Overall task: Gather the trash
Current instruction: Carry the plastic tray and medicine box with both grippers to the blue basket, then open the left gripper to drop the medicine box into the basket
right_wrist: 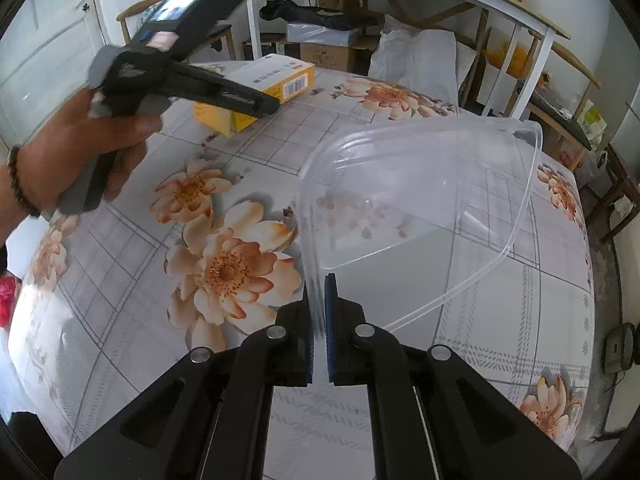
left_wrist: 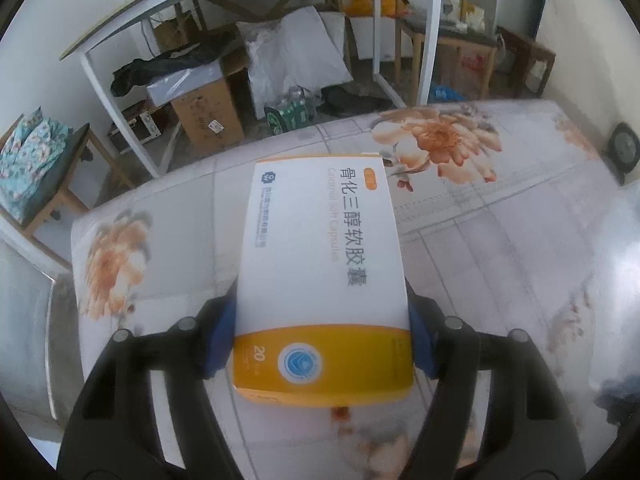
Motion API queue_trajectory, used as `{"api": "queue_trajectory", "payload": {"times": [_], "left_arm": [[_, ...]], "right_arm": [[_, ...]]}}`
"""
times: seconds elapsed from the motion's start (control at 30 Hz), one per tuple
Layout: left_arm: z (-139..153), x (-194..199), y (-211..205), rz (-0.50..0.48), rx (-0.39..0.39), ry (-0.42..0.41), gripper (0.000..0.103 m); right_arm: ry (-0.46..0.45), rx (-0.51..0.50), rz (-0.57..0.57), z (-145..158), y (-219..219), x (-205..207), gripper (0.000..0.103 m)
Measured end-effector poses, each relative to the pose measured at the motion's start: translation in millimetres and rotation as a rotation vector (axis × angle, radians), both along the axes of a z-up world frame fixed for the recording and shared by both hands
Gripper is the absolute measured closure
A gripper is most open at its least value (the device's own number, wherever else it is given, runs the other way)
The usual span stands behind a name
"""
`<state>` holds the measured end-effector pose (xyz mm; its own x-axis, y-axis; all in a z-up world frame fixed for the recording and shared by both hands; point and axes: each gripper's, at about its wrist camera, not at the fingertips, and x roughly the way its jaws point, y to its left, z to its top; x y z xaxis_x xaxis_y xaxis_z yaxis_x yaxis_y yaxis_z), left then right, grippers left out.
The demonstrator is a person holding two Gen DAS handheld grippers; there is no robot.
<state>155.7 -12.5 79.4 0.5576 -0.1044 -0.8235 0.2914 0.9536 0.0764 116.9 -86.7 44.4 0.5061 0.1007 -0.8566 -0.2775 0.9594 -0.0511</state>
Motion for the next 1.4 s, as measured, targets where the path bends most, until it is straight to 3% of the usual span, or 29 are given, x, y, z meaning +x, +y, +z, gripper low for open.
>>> {"api": "queue_trajectory", "payload": {"times": [0.13,0.4,0.53,0.7,0.8,0.87,1.03,1.13,1.23,1.4], "left_arm": [[20.3,-34.9,19.3,0.013,-0.034,-0.025,0.037],[92.8,-175.3,87.2,0.072,-0.098,-0.119,0.037],[124.3,-279.3,137.6,0.162,-0.122,-0.166,0.037],[120.9,-413.6,202.7,0.334,-0.088,-0.161,0.037],[88.5,-497.7,246.6,0.488,-0.080,-0.091,0.037],[51.5,-555.5,275.5,0.605,-0.096,-0.015,0.037],[-49.4,-657.6,318.9,0.801,-0.120,0.165,0.037],[-110.9,-702.8,339.7,0.895,-0.186,0.269,0.037],[-165.5,-729.5,351.2,0.924,-0.235,0.360,0.037],[-213.9,-734.9,351.4,0.941,-0.225,0.408,0.036]], "right_arm": [[-0.023,-0.019,0.028,5.9,11.3,-5.4,0.099],[-0.102,-0.031,0.131,31.6,54.5,-32.8,0.099],[-0.151,-0.029,0.227,49.3,90.1,-60.8,0.099],[-0.226,-0.004,0.416,79.4,163.6,-119.3,0.099],[-0.240,0.038,0.561,89.5,217.8,-169.1,0.099],[-0.241,0.055,0.652,90.6,251.9,-203.1,0.099],[-0.192,0.102,0.831,76.9,329.0,-280.5,0.099],[-0.140,0.117,0.897,53.4,370.3,-323.9,0.099],[-0.054,0.127,0.939,14.6,405.9,-365.9,0.099],[0.057,0.094,0.986,-37.2,435.8,-410.9,0.099]]}}
